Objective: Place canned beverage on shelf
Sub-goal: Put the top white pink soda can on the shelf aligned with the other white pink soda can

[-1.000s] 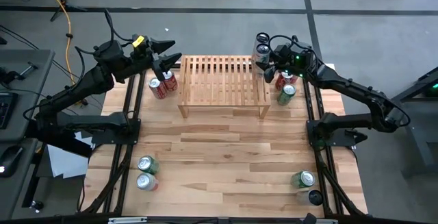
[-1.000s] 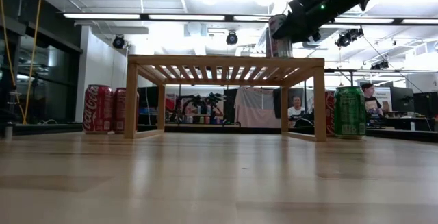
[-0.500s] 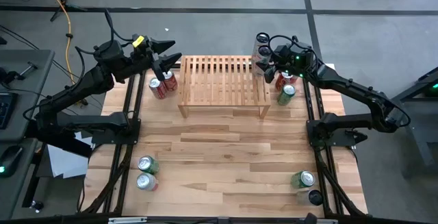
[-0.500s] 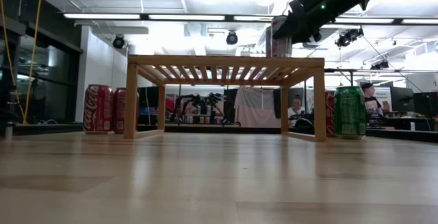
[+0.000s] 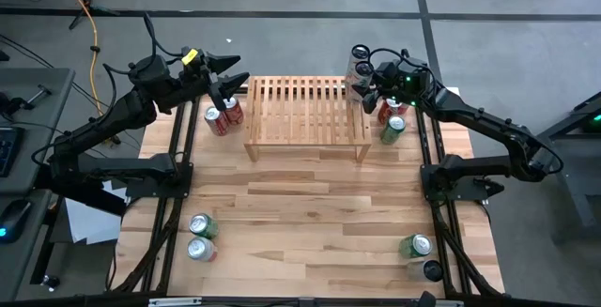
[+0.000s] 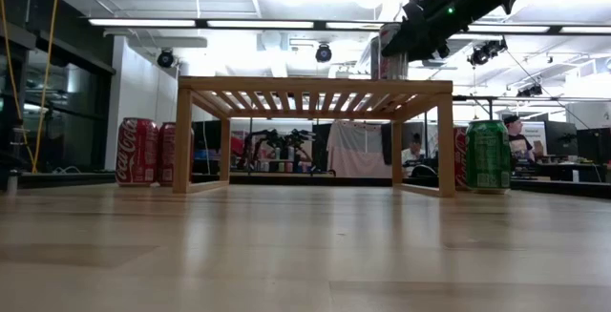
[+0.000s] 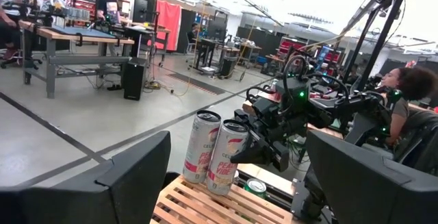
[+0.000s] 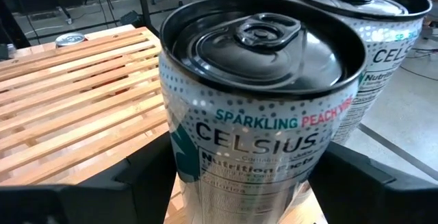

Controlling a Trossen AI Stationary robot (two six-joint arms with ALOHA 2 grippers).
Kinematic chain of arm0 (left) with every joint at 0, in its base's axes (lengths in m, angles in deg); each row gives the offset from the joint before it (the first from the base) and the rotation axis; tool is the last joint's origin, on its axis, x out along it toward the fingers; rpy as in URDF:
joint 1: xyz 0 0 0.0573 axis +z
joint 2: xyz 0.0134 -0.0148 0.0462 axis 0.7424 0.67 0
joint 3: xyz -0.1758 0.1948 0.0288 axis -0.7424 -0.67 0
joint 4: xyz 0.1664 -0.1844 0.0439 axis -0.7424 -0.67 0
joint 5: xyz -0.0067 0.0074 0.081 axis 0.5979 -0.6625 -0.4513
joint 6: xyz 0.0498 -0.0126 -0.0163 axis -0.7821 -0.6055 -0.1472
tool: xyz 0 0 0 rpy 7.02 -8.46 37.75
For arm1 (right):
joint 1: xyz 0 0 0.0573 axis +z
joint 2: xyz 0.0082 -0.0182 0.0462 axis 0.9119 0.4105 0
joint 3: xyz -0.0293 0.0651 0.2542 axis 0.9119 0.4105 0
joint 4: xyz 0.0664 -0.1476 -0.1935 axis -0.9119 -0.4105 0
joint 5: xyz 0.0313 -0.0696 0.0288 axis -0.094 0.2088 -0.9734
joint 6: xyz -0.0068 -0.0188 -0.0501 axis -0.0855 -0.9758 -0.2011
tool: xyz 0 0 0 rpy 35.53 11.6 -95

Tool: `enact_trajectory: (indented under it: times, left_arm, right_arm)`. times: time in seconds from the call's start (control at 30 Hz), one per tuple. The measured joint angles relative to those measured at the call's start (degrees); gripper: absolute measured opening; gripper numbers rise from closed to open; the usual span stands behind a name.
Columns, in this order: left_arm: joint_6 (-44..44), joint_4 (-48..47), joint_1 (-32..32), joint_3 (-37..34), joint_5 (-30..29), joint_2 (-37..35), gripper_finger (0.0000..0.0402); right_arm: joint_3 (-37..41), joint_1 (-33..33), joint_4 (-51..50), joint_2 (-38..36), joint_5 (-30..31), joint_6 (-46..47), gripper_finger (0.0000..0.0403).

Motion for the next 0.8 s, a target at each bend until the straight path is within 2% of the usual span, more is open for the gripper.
enact_trajectory:
  times: [0.8]
  left_arm:
    - [-0.04, 0.00, 0.02, 0.00, 0.00, 0.00, 0.0333]
  right_arm:
    - [0.00, 0.01, 1.22, 0.02, -0.02, -0.31, 0.0283]
